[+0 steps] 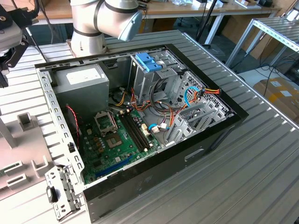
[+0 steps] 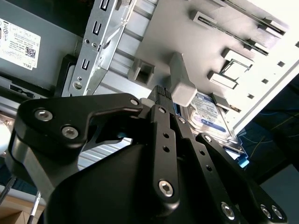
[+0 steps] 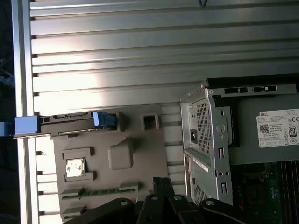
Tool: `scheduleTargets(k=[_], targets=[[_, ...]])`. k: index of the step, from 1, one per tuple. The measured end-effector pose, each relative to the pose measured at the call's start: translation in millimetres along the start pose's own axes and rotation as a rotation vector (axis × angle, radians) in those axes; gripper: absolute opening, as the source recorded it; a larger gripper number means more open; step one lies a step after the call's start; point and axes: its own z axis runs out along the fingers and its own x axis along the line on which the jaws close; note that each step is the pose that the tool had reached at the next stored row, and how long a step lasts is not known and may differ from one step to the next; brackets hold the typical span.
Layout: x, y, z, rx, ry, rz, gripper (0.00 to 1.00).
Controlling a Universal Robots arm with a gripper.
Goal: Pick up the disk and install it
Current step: 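Reach for the disk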
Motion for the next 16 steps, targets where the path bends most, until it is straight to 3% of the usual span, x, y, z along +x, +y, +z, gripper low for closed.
scheduleTargets(k=[16], targets=[[14.0,-1.0,-0.4,0.0001,0.0000,0.000,0.11]])
